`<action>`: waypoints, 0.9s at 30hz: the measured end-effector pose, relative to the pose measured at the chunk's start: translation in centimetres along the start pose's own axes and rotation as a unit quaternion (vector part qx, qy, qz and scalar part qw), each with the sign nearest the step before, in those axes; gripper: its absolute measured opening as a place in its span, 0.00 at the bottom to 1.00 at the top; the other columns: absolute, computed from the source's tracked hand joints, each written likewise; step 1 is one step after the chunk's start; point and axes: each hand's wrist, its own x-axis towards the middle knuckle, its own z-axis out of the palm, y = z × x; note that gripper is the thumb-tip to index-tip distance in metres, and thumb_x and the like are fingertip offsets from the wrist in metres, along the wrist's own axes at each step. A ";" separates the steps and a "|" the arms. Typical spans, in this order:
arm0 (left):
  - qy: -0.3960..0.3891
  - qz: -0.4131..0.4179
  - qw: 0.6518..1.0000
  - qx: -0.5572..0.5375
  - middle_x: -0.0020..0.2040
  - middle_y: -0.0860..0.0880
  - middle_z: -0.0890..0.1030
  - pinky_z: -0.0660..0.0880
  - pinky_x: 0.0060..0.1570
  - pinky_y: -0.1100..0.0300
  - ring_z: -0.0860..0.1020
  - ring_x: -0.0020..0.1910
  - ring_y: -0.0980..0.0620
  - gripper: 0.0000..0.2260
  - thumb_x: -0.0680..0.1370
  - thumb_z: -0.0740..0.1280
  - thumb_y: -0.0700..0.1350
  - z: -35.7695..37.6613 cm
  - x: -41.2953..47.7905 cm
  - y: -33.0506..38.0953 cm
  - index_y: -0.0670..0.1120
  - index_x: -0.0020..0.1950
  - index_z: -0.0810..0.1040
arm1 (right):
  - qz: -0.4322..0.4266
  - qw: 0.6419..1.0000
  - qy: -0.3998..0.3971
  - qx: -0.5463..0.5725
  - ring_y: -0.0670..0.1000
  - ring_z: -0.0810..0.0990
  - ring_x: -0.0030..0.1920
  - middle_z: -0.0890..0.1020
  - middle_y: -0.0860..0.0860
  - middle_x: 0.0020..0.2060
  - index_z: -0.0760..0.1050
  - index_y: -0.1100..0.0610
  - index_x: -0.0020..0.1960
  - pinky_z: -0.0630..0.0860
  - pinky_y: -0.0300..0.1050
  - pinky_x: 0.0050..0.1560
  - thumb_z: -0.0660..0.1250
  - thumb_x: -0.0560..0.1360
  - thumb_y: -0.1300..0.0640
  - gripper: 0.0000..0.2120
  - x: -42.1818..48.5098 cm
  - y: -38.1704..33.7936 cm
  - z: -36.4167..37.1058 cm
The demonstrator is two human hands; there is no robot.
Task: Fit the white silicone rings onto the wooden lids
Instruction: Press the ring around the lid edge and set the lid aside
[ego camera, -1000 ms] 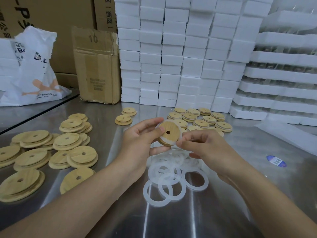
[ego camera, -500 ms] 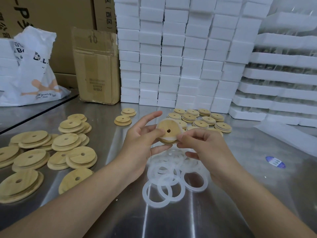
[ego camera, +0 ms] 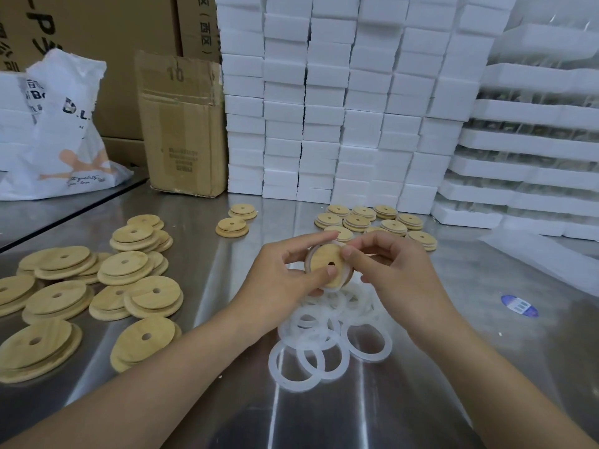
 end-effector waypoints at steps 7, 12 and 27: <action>-0.007 -0.007 0.999 -0.031 0.61 0.51 0.88 0.86 0.47 0.55 0.88 0.55 0.48 0.21 0.77 0.77 0.33 0.0 0.3 0.2 0.55 0.65 0.87 | -0.009 0.999 -0.032 -0.003 0.44 0.87 0.42 0.89 0.51 0.41 0.85 0.60 0.47 0.77 0.30 0.43 0.71 0.82 0.61 0.06 0.4 0.1 -0.8; -0.020 -0.006 0.998 -0.055 0.63 0.51 0.87 0.87 0.50 0.49 0.88 0.55 0.44 0.20 0.77 0.78 0.34 -0.4 0.6 0.6 0.54 0.64 0.87 | 0.050 0.996 -0.067 0.031 0.53 0.89 0.50 0.90 0.55 0.44 0.83 0.60 0.48 0.81 0.45 0.55 0.70 0.82 0.59 0.07 0.7 -0.6 -1.9; -0.013 -0.019 0.999 -0.041 0.62 0.52 0.87 0.87 0.46 0.53 0.89 0.53 0.45 0.20 0.77 0.77 0.33 -0.2 0.4 0.3 0.54 0.62 0.88 | 0.059 0.991 -0.114 -0.033 0.50 0.90 0.47 0.90 0.53 0.43 0.83 0.61 0.49 0.83 0.51 0.52 0.70 0.82 0.57 0.07 0.7 -0.7 -2.7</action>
